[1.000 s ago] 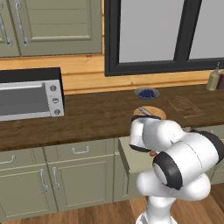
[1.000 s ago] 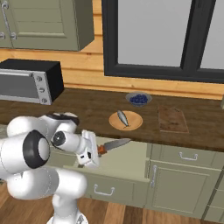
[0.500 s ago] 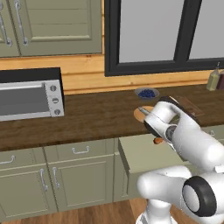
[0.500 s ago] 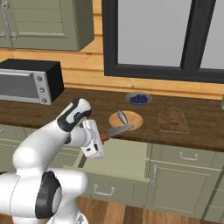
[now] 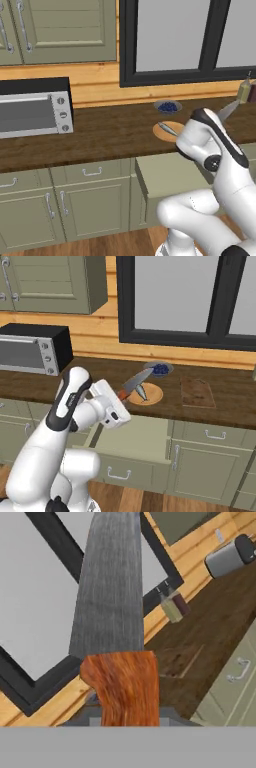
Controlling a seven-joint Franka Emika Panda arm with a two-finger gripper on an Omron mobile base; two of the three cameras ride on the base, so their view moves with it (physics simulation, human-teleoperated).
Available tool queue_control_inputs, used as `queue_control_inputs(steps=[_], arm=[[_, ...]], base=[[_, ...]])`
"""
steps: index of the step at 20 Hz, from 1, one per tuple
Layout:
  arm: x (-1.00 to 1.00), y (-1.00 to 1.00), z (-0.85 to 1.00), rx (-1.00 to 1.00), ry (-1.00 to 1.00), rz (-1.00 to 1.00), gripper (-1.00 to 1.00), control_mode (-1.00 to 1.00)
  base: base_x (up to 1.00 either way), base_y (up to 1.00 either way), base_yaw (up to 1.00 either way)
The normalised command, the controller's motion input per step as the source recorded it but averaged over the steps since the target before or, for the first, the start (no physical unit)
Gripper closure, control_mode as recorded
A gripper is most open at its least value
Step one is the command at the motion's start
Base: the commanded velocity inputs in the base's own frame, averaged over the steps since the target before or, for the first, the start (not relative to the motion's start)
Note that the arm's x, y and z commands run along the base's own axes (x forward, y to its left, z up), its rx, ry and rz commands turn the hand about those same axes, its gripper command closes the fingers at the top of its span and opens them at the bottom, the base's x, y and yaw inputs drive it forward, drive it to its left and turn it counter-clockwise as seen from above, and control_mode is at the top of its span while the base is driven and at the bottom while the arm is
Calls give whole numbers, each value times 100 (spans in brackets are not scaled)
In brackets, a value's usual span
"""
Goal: Pick up the knife from the drawer and place it on the cutting board. Then place the meat from the plate to the cutting board.
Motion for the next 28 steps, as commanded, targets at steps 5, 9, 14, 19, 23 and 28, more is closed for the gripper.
queue_control_inputs(steps=[5, 9, 14, 19, 23, 28], arm=[[-12, -18, 100, -31, 3, 0, 100, -100], [-13, -10, 100, -30, 0, 0, 100, -100], [-57, -20, 100, -46, 3, 0, 100, -100], [-59, -17, 100, -61, 22, 0, 100, -100], [-57, -14, 100, -54, 30, 0, 100, -100], [-39, 5, 87, -72, 2, -4, 100, -100]], base=[[0, 0, 0], [0, 0, 0], [0, 0, 0], [0, 0, 0], [0, 0, 0], [0, 0, 0]])
